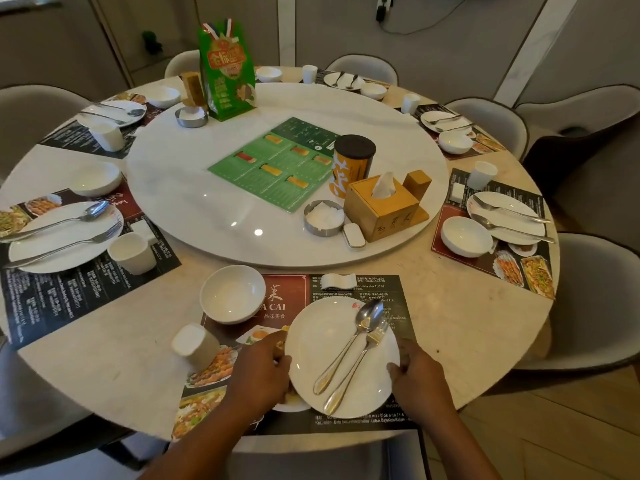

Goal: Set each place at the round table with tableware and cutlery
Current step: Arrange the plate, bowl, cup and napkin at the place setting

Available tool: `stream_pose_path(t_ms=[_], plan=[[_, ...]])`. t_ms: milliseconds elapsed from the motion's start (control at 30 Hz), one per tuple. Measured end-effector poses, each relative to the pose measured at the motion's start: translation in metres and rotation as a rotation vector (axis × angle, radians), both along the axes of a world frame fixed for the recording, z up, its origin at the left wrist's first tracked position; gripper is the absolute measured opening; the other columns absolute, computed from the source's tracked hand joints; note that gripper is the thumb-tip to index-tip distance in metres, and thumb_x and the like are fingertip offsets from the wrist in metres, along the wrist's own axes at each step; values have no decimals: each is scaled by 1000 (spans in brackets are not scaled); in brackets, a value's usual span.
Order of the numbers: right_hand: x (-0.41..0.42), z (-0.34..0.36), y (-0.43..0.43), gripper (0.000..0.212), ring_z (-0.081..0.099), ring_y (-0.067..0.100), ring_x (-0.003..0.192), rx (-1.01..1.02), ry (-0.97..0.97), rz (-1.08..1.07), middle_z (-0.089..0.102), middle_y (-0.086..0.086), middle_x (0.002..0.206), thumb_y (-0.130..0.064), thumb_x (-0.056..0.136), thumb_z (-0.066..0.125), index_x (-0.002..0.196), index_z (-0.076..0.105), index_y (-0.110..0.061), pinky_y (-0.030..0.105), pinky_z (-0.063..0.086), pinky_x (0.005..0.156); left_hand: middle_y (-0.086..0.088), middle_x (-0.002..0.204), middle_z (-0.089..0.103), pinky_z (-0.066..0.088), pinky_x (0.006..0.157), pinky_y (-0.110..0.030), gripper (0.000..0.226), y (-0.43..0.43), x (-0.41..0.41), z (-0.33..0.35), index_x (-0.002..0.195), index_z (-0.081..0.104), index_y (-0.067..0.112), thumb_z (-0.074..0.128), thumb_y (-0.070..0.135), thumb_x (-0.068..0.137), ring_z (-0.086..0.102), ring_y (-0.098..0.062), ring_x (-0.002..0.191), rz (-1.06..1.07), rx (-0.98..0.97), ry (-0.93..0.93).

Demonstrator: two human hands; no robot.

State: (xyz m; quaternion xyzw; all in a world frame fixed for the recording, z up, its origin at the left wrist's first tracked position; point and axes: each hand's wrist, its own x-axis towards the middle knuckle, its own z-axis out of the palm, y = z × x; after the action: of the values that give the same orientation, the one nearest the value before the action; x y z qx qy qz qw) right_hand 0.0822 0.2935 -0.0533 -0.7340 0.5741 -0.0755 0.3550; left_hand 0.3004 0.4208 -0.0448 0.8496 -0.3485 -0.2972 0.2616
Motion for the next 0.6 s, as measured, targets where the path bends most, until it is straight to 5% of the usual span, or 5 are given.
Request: stream_pose_path(t_ms=[67,200,333,500,600], plan=[[9,1,2,39,62,18,96,6,-25,18,69,-2,105,-14,92,64,130,58,-23,29,49,82,8,111,70,41,49,-5,42,10,5,0,134,53,30,60,24,94,57,0,74,14,-16,-16],[26,1,5,38,60,15,104,-17,-22,65,65,-6,114,-21,90,65,126,58,-31,31,50,88,9,104,71,48,79,-15,42,22,10,3,135,53,28,59,21,95,57,0,79,64,-41,-48],[39,3,2,42,59,19,112,-17,-7,111,64,-5,122,-21,92,64,132,56,-30,29,47,93,18,83,60,42,68,-9,45,31,11,3,136,53,29,62,20,93,59,0,72,130,-36,-61],[51,2,-12,45,60,21,115,3,12,179,65,-3,123,-15,94,61,136,54,-29,27,45,92,18,76,59,53,74,-20,28,37,7,2,115,60,24,67,18,88,63,-4,72,203,-31,-42],[59,2,-20,44,60,21,112,5,32,225,66,-2,123,-14,95,59,136,55,-30,26,43,86,16,77,63,51,66,-18,45,44,2,0,128,51,28,67,19,87,64,-6,73,213,-32,1]])
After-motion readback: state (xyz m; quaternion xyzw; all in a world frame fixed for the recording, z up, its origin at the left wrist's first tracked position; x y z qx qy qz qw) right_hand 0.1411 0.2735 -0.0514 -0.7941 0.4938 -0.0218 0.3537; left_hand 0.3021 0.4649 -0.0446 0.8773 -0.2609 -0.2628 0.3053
